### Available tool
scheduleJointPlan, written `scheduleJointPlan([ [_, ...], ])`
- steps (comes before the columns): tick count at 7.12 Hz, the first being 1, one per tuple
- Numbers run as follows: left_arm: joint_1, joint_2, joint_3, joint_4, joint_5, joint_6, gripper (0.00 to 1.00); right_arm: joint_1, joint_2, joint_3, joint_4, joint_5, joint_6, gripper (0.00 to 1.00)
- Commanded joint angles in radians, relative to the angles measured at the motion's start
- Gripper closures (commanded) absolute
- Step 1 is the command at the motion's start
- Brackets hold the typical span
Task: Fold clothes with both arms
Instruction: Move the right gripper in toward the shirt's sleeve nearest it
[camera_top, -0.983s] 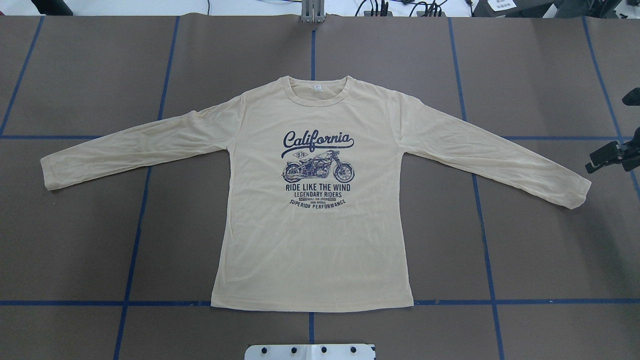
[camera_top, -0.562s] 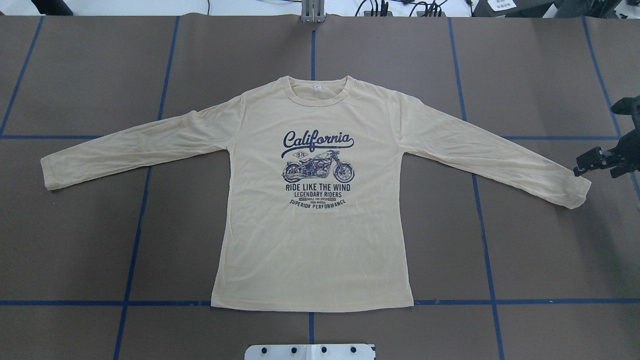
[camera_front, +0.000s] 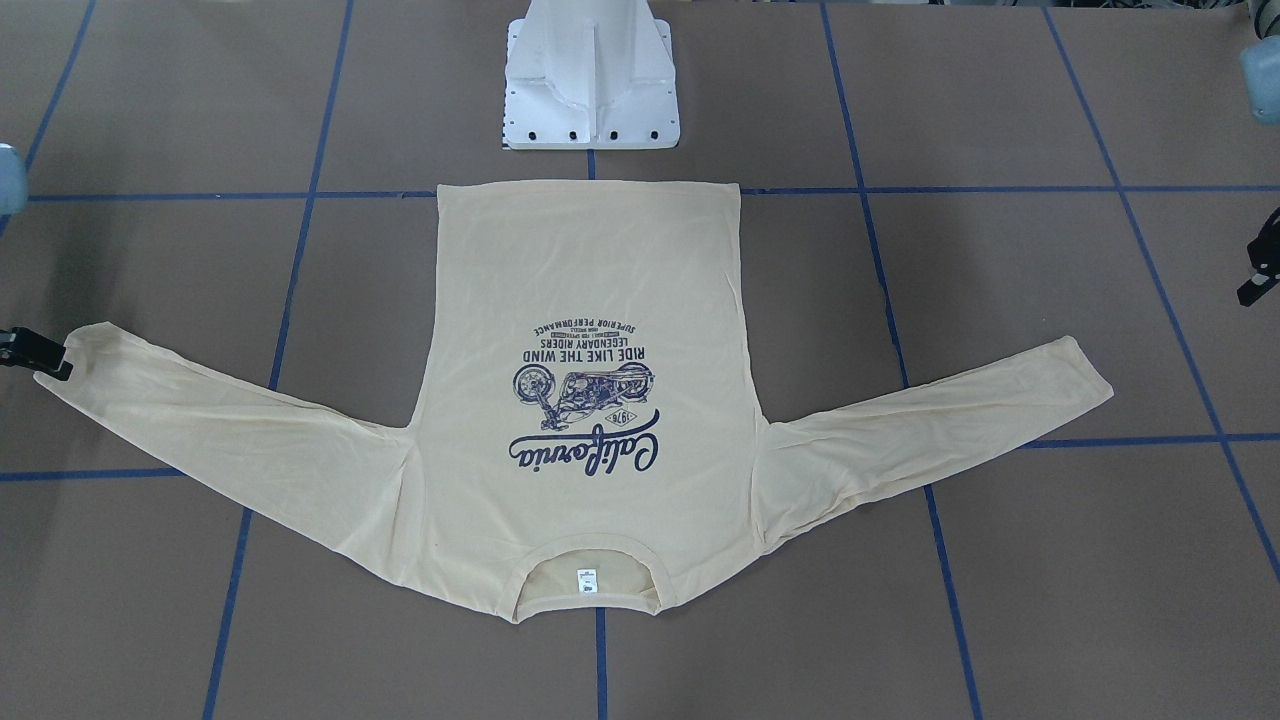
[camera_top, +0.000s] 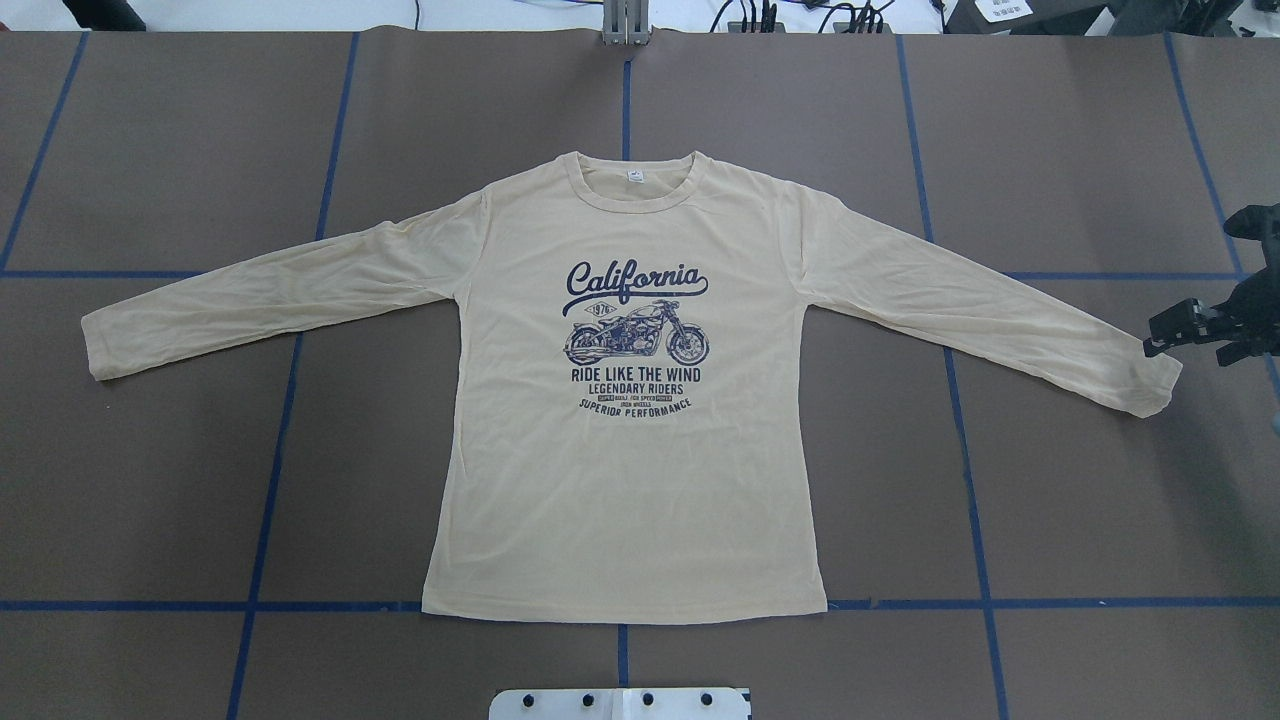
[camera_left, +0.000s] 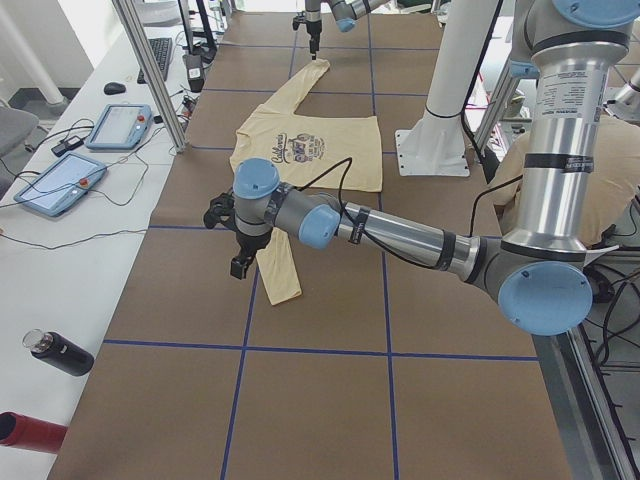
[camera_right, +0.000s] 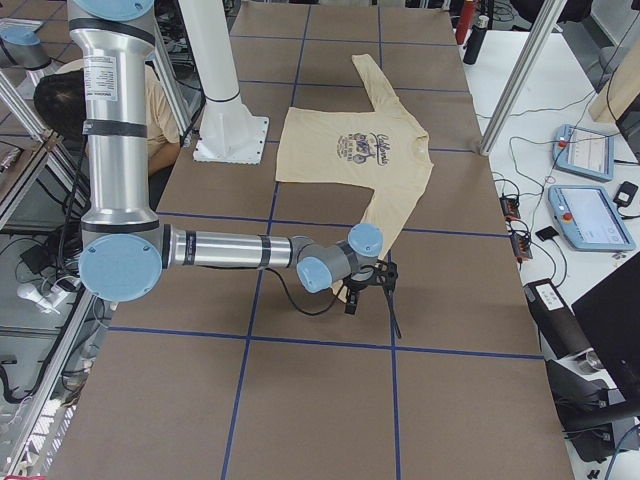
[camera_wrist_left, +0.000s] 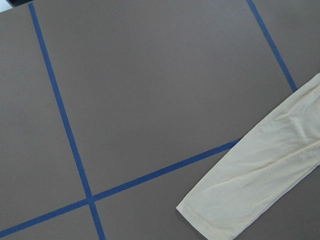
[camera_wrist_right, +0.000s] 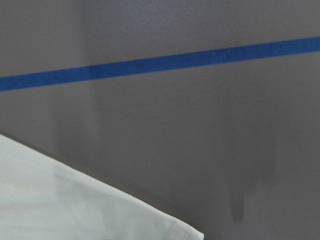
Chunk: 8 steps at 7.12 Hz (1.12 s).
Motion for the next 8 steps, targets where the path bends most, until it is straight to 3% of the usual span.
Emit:
scheduleJointPlan([
  [1, 0.0, -0.001, -0.002, -0.001, -0.001, 0.0, 0.01, -0.019, 0.002, -0.027, 0.001, 0.001, 0.002, 0.06],
  [2, 0.0, 0.001, -0.003, -0.001, 0.001, 0.0, 0.01, -0.021, 0.005, -0.027, 0.001, 0.001, 0.004, 0.1],
  [3, 0.0, 0.001, -0.003, -0.001, 0.001, 0.0, 0.01, -0.023, 0.007, -0.03, 0.001, 0.001, 0.004, 0.25],
  [4, 0.0, 0.001, -0.004, -0.001, 0.001, 0.0, 0.01, -0.021, 0.009, -0.033, 0.001, 0.001, 0.007, 0.67],
  [5, 0.0, 0.001, -0.004, 0.001, 0.001, 0.0, 0.01, -0.023, 0.012, -0.036, 0.001, 0.002, 0.012, 1.0],
  [8, 0.0, 0.003, -0.006, 0.001, 0.001, -0.002, 0.01, -0.021, 0.018, -0.029, 0.001, 0.045, 0.013, 1.0],
])
